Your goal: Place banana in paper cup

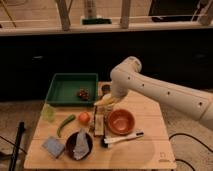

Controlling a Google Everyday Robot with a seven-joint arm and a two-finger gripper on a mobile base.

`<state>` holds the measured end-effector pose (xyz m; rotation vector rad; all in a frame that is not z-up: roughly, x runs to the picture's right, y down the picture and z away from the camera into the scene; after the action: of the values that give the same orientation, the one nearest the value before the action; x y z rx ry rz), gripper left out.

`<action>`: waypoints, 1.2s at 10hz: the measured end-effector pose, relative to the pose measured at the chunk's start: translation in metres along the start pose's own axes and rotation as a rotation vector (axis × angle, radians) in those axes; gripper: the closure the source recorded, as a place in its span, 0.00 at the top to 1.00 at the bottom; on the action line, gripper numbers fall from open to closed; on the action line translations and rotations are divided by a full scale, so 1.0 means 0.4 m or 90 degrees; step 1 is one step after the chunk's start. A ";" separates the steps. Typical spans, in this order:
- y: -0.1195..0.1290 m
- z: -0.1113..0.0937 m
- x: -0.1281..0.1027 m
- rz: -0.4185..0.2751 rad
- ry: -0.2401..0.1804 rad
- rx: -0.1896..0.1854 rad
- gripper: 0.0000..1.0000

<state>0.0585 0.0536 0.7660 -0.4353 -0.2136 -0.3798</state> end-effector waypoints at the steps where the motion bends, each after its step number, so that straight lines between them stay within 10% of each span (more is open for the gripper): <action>1: -0.003 0.002 -0.006 -0.004 -0.002 -0.001 0.15; 4: -0.005 0.004 -0.014 -0.010 -0.007 -0.003 0.00; 12: -0.057 0.002 0.029 -0.044 -0.021 0.004 0.00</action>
<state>0.0598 0.0315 0.7784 -0.4294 -0.2626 -0.4393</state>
